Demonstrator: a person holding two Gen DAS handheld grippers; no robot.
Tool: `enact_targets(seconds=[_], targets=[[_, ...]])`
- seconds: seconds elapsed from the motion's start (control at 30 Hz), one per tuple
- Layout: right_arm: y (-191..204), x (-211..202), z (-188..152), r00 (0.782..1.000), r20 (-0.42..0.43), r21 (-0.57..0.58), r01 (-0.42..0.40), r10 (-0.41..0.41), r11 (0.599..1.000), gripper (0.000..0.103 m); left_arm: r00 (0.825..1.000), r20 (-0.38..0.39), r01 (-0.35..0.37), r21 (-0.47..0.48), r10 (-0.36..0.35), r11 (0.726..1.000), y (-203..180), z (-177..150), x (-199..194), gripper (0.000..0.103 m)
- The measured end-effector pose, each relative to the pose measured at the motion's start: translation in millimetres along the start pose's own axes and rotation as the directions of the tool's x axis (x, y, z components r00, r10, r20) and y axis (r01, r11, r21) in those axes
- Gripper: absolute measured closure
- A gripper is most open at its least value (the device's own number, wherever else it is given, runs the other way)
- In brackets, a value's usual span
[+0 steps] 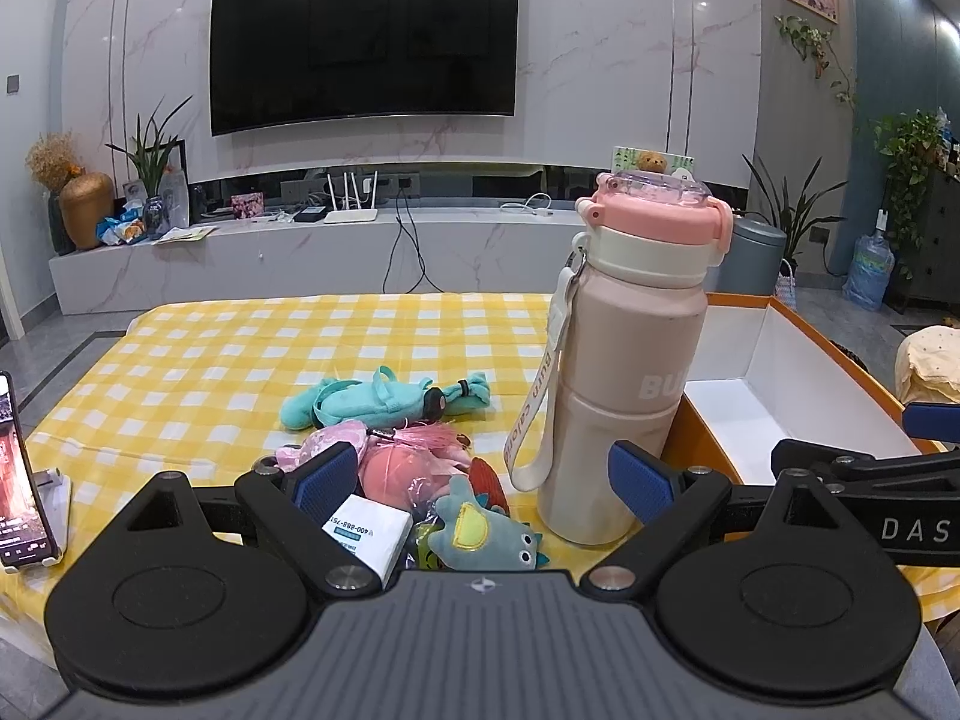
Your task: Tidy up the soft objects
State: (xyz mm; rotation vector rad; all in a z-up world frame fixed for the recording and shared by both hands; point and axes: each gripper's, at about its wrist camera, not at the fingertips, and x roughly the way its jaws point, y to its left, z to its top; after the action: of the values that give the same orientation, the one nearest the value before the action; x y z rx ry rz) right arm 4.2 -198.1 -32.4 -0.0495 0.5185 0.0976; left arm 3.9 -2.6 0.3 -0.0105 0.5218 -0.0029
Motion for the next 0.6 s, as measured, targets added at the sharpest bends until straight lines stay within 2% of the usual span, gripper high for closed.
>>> enact_targets(seconds=[0.6], targets=[[0.4, 1.2, -2.1, 1.000, -0.006, -0.005, 0.002, -0.002, 1.000, 0.003, 1.000, -0.003, -0.001, -0.004, 0.001, 1.000, 0.1, -0.7, -0.3, 0.000]])
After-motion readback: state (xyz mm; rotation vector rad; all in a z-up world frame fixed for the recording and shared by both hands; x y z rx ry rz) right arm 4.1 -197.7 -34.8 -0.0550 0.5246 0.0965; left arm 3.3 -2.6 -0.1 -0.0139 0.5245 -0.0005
